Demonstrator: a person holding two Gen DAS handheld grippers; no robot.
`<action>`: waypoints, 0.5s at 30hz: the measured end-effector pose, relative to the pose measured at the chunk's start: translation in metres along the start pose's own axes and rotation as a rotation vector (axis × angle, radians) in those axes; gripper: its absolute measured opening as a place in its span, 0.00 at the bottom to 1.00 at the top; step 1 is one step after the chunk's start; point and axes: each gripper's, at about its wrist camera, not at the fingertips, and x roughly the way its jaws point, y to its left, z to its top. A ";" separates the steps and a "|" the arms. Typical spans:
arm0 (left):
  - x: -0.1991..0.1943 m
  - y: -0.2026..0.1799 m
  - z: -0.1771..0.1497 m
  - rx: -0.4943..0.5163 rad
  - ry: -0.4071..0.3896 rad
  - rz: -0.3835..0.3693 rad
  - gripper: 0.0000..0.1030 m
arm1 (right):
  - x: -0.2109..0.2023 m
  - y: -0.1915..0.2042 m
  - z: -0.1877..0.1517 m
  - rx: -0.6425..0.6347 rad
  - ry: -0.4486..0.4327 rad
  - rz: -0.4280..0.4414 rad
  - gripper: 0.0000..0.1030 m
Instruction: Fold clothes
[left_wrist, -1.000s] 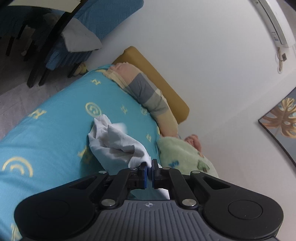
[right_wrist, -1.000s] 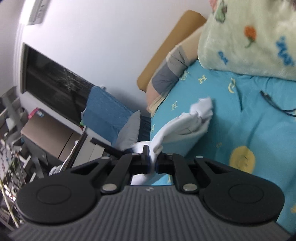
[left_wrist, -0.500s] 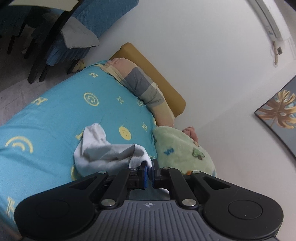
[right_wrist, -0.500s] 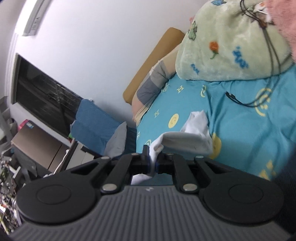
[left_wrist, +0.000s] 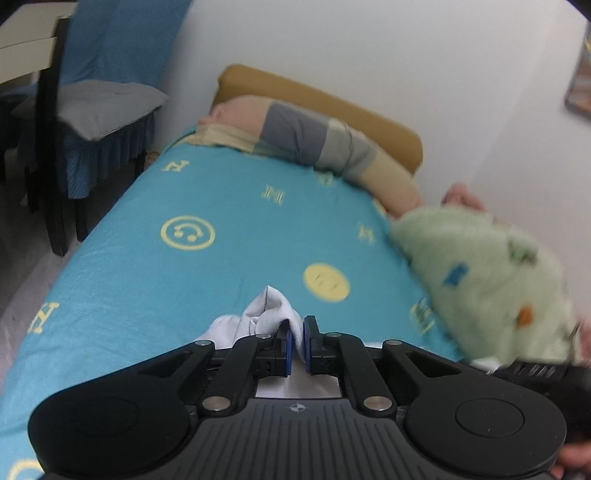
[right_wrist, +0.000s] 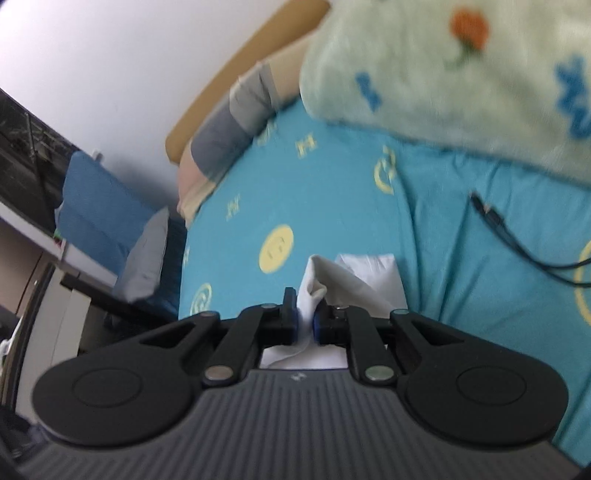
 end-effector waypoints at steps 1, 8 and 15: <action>0.001 0.003 -0.002 -0.002 0.000 -0.004 0.08 | 0.002 -0.003 0.000 -0.005 0.016 0.019 0.18; -0.009 0.003 -0.005 0.022 -0.011 -0.054 0.80 | -0.025 0.009 0.001 -0.047 0.002 0.228 0.86; 0.005 0.000 -0.012 0.099 -0.005 0.052 0.85 | -0.023 0.016 -0.001 -0.242 -0.059 0.113 0.86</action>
